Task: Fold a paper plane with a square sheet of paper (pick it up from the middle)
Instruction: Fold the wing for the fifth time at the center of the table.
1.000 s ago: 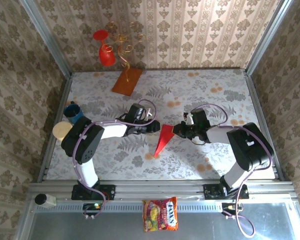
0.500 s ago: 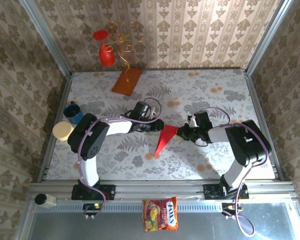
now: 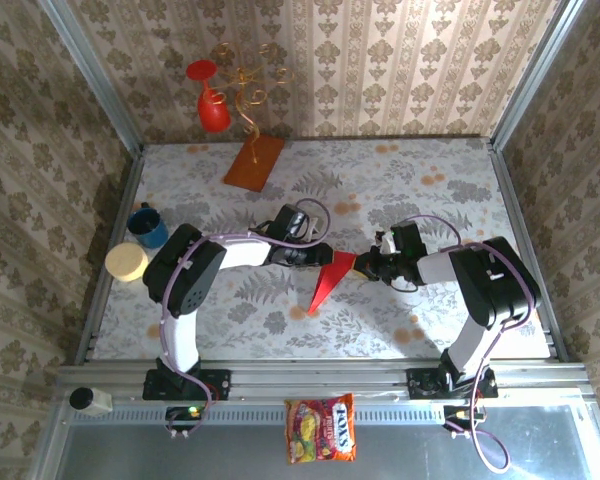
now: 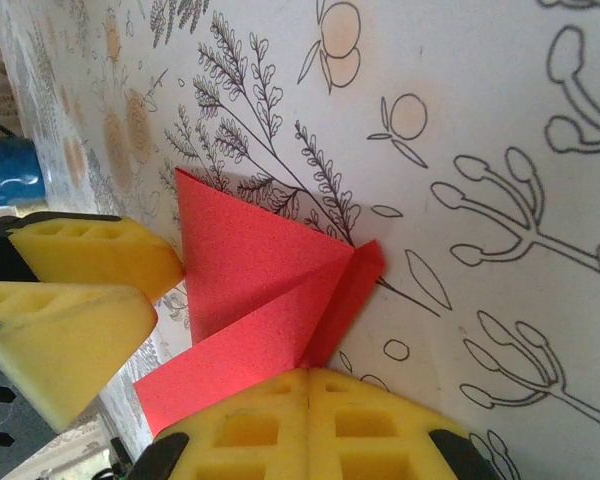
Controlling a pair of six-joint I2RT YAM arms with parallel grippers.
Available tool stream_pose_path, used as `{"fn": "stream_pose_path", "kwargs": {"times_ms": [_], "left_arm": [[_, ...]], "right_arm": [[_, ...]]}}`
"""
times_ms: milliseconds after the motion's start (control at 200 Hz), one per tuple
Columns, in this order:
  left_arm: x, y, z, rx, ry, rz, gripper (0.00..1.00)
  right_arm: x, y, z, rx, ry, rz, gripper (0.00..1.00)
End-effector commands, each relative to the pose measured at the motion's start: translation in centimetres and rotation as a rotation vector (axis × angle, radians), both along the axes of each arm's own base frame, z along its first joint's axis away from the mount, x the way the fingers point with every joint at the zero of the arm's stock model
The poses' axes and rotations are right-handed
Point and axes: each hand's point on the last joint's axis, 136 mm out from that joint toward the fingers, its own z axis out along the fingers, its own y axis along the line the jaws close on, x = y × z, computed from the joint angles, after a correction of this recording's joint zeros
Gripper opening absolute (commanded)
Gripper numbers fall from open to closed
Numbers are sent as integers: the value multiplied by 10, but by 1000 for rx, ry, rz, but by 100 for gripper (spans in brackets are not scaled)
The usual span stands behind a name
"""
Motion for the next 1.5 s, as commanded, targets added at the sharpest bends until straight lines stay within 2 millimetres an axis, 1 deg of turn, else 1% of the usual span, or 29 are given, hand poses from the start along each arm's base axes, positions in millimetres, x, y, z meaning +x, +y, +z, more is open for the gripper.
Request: {"fn": "stream_pose_path", "kwargs": {"times_ms": [0, 255, 410, 525, 700, 785, 865, 960, 1040, 1160, 1340, 1430, 1495], "left_arm": [[-2, 8, 2, 34, -24, 5, 35], [1, 9, 1, 41, -33, 22, 35], [4, 15, 3, 53, -60, 57, 36], [6, 15, 6, 45, -71, 66, 36], [5, 14, 3, 46, -61, 73, 37], [5, 16, 8, 29, -84, 86, 37], [4, 15, 18, -14, -116, 91, 39], [6, 14, 35, -73, -163, 95, 42], [6, 15, 39, -73, -174, 101, 42], [6, 18, 34, -48, -160, 113, 42], [9, 32, 18, 20, -138, 186, 42], [10, 33, 12, 39, -119, 193, 42], [10, 30, 10, 36, -105, 183, 42]], "right_arm": [[-7, -3, -24, -54, 42, -7, 1], [-6, -3, -27, -56, 47, -6, 1], [-7, -4, -28, -58, 50, -6, 1], [-6, -3, -28, -54, 51, -4, 1], [-5, -2, -29, -50, 55, -3, 1], [-5, -1, -30, -50, 60, -1, 1], [-5, -1, -31, -48, 61, 0, 0], [-5, 0, -31, -45, 62, 3, 0], [-4, 0, -31, -44, 63, 4, 0], [-2, 2, -29, -37, 64, 4, 0], [-1, 6, -27, -33, 63, 14, 0], [0, 8, -27, -33, 60, 19, 0], [0, 9, -27, -32, 62, 20, 0]]}}
